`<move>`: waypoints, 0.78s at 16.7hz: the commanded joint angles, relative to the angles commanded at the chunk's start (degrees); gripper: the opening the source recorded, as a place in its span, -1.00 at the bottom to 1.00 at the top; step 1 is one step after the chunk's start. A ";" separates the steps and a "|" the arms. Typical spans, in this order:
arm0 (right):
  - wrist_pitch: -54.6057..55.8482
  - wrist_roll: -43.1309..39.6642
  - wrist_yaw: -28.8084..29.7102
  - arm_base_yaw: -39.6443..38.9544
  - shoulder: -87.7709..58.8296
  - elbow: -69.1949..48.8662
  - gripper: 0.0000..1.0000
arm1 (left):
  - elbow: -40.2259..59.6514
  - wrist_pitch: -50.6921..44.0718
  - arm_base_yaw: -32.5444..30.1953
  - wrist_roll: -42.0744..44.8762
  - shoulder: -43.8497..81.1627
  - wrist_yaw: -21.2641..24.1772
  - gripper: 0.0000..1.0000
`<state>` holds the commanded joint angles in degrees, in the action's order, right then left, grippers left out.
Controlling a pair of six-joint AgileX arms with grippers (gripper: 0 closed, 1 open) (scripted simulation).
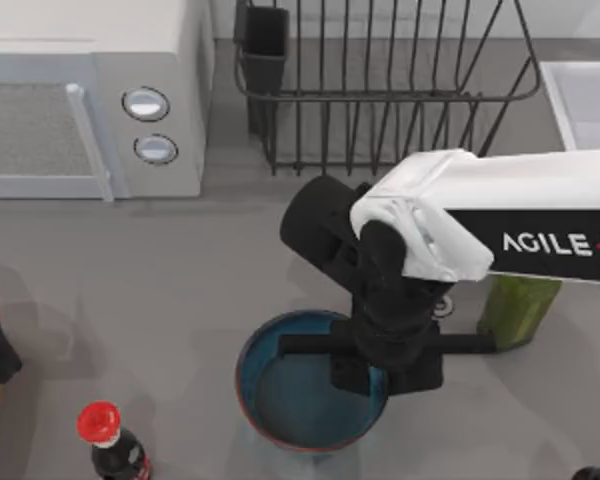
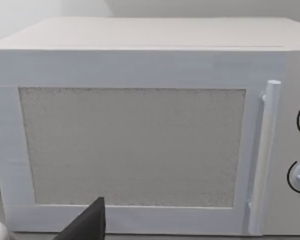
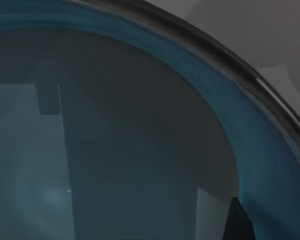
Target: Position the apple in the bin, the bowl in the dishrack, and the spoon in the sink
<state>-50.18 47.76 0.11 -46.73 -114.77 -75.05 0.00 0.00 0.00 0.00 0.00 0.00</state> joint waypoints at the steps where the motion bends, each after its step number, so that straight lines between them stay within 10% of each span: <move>1: -0.18 0.01 0.00 -0.01 0.03 -0.18 -1.00 | 0.00 0.00 0.00 0.00 0.00 0.00 1.00; 13: -21.26 -0.25 -0.04 0.16 5.80 -15.46 -1.00 | 0.00 0.00 0.00 0.00 0.00 0.00 1.00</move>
<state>-71.44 47.51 0.07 -46.57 -108.97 -90.51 0.00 0.00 0.00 0.00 0.00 0.00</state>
